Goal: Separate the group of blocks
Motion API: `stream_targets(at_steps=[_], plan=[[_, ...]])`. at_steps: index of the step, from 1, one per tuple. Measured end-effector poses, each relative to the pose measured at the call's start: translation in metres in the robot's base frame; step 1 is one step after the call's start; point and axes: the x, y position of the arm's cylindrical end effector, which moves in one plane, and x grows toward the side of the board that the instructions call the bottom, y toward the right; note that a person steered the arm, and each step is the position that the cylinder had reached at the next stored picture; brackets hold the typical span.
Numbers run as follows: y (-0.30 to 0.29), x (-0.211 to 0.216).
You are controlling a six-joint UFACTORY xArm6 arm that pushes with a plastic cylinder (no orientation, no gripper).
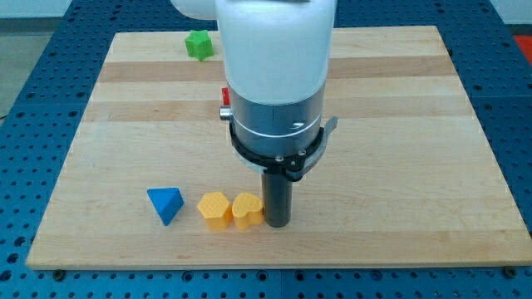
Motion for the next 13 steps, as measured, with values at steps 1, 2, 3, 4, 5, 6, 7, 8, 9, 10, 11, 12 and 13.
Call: stream_targets(at_steps=[1,2,3,4,5,6,7,8,9,10,11,12,13], plan=[[0.0,0.0],[-0.002,0.0],[-0.002,0.01],[-0.035,0.019],[-0.054,-0.004],[-0.054,-0.025],[-0.054,-0.025],[-0.054,-0.024],[-0.042,-0.027],[-0.009,-0.023],[-0.009,-0.045],[-0.014,-0.058],[0.011,-0.021]])
